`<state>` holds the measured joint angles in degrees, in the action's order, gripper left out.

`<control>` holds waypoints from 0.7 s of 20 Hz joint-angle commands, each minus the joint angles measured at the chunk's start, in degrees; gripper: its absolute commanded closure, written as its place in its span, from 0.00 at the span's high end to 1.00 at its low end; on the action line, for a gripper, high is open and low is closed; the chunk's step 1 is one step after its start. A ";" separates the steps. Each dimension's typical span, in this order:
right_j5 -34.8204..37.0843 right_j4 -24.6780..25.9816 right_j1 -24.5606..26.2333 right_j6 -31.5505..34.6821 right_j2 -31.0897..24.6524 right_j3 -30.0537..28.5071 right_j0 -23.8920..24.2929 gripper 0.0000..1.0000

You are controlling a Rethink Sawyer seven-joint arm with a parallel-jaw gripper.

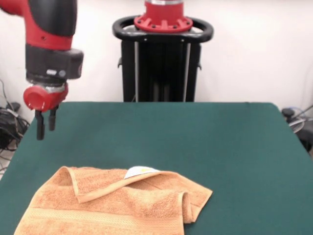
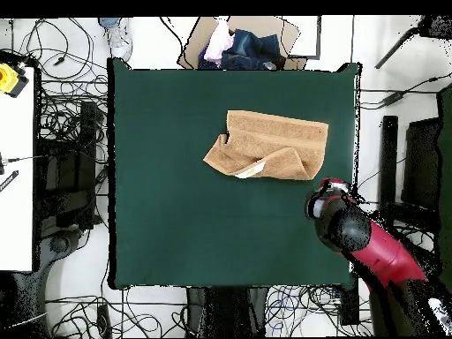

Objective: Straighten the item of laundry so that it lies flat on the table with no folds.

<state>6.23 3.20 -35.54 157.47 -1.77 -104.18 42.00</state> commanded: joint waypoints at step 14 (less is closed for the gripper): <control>0.82 14.41 11.94 -4.43 -8.31 4.21 8.49 1.00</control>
<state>6.27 13.90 -24.14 157.48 -3.96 -98.50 49.51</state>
